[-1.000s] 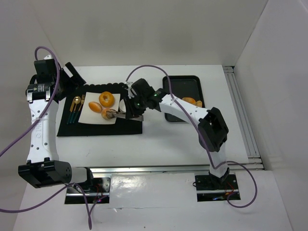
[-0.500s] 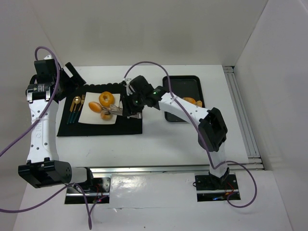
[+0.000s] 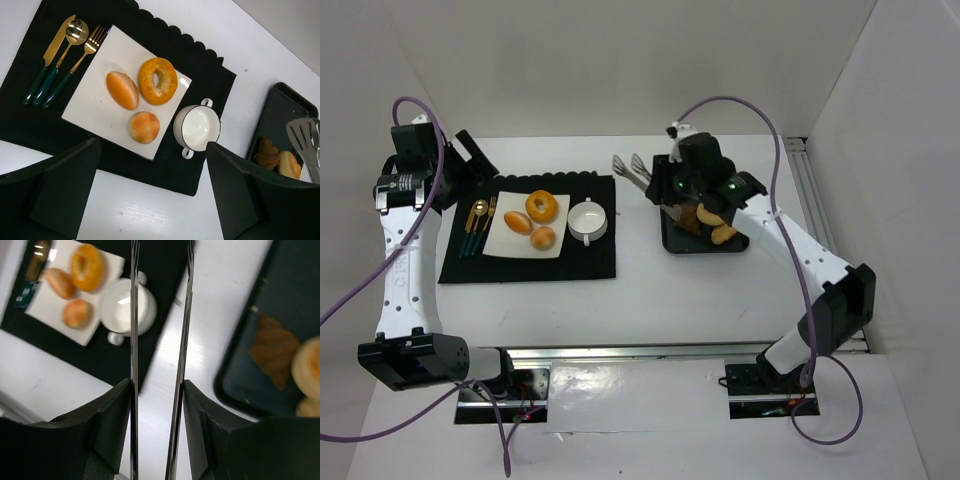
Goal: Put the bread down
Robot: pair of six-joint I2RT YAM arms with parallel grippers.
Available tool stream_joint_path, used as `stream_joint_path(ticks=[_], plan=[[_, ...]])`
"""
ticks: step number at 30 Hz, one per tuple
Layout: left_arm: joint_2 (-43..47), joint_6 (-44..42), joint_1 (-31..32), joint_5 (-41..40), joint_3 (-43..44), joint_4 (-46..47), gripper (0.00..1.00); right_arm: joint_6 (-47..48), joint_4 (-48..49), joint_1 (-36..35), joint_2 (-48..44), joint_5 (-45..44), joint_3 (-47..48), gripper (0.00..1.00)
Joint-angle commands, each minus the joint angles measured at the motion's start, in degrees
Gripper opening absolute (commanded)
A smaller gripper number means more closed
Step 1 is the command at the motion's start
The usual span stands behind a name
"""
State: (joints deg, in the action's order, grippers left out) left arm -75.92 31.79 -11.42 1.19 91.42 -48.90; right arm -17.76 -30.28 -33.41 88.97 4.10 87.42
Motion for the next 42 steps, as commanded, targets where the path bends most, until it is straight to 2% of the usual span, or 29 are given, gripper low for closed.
stream_joint_path(ticks=[1, 7, 14, 23, 27, 29, 33, 37, 39, 42], plan=[[1.2, -0.2, 0.1, 0.3, 1.7, 1.3, 1.00, -2.5, 2.4, 1.1, -4.8, -7.9, -8.7, 0.52], [0.6, -0.2, 0.1, 2.7, 1.0, 1.3, 1.00, -4.5, 6.1, 1.9, -9.4, -8.7, -18.8, 0.52], [0.1, -0.2, 0.1, 3.2, 2.7, 1.3, 1.00, -5.0, 8.6, 1.3, -8.4, -8.7, -20.0, 0.52], [0.1, -0.2, 0.1, 4.3, 2.7, 1.3, 1.00, -7.5, 16.2, -4.4, -2.8, -9.9, -24.8, 0.52], [0.1, -0.2, 0.1, 4.3, 3.2, 1.3, 1.00, -10.3, 18.2, -7.5, -1.2, -13.9, -29.4, 0.52], [0.1, -0.2, 0.1, 4.3, 3.2, 1.3, 1.00, -12.9, 18.2, -8.8, -0.5, -15.7, -30.5, 0.59], [0.1, -0.2, 0.1, 4.3, 2.7, 1.3, 1.00, -14.7, 15.3, -11.5, 0.2, -17.8, -31.3, 0.83], [0.1, -0.2, 0.1, 4.9, 2.7, 1.3, 1.00, -15.2, 7.4, -12.2, -1.5, -21.9, -26.1, 0.93], [-0.5, -0.2, 0.1, 5.4, 2.7, 1.8, 1.00, -15.2, 3.8, -11.7, -3.3, -27.6, -22.6, 1.00], [-1.1, -0.2, 0.1, 6.5, 2.7, 1.8, 1.00, -15.2, -0.6, -7.7, -4.7, -32.1, -16.2, 1.00]])
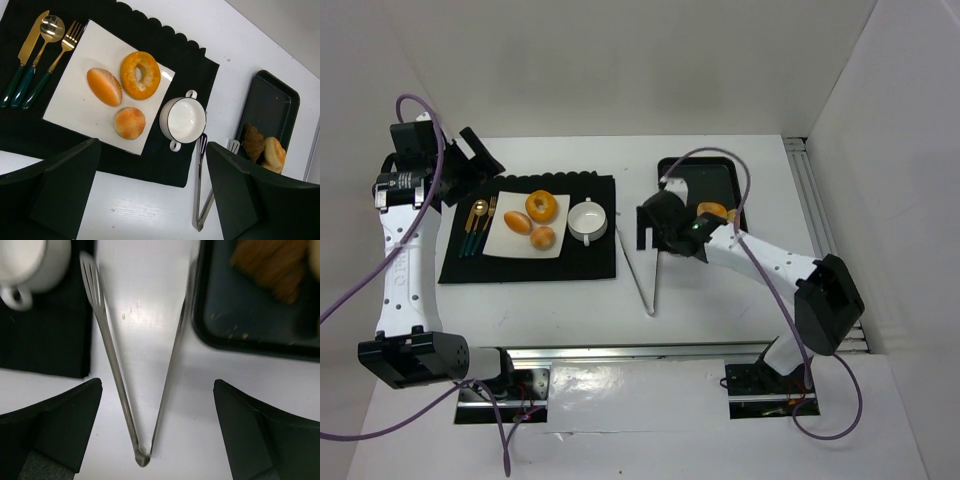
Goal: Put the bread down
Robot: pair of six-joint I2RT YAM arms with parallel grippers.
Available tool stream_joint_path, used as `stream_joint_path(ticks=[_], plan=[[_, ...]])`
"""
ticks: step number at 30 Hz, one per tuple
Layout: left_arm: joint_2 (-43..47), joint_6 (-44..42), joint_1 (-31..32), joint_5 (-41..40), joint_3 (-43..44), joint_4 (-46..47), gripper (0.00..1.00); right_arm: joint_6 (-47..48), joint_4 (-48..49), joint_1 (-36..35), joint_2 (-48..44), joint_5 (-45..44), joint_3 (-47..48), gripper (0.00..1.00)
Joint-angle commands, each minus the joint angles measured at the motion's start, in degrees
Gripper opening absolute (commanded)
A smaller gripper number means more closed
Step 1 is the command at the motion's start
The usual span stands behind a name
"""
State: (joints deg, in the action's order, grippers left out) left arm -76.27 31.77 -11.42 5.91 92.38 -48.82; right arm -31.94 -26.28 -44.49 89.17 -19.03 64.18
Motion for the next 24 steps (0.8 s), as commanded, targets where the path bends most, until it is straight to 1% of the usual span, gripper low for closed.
stream_joint_path(ticks=[1, 4, 7, 12, 13, 17, 21, 24], plan=[[-0.7, -0.1, 0.1, 2.3, 1.8, 1.7, 1.00, -1.8, -6.3, 4.9, -4.9, -9.9, 9.5, 1.00], [-0.7, -0.1, 0.1, 2.9, 1.8, 1.7, 1.00, -3.0, -8.7, 11.7, -6.2, -12.7, 12.4, 1.00], [-0.7, -0.7, 0.1, 2.9, 1.1, 1.7, 1.00, -4.3, -10.2, 18.3, -6.7, -14.5, 12.5, 1.00], [-1.8, -1.2, 0.1, 3.6, 0.4, 2.2, 1.00, -4.8, -12.9, 26.0, -6.7, -12.1, 10.1, 1.00], [-1.8, -1.2, 0.1, 3.6, 0.4, 2.2, 1.00, -4.2, -12.9, 28.1, -7.3, -10.0, 9.1, 1.00], [-2.3, -1.2, 0.6, 3.6, 0.4, 2.2, 1.00, -4.2, -10.1, 32.2, -10.1, -5.0, 3.7, 1.00], [-2.9, -1.8, 1.1, 4.8, 0.4, 2.2, 1.00, -4.2, -5.8, 34.2, -12.1, -1.4, -2.7, 1.00], [-4.2, -1.8, 1.8, 4.8, 1.7, 1.1, 1.00, -3.7, -4.3, 36.3, -11.5, 1.0, -4.1, 0.97]])
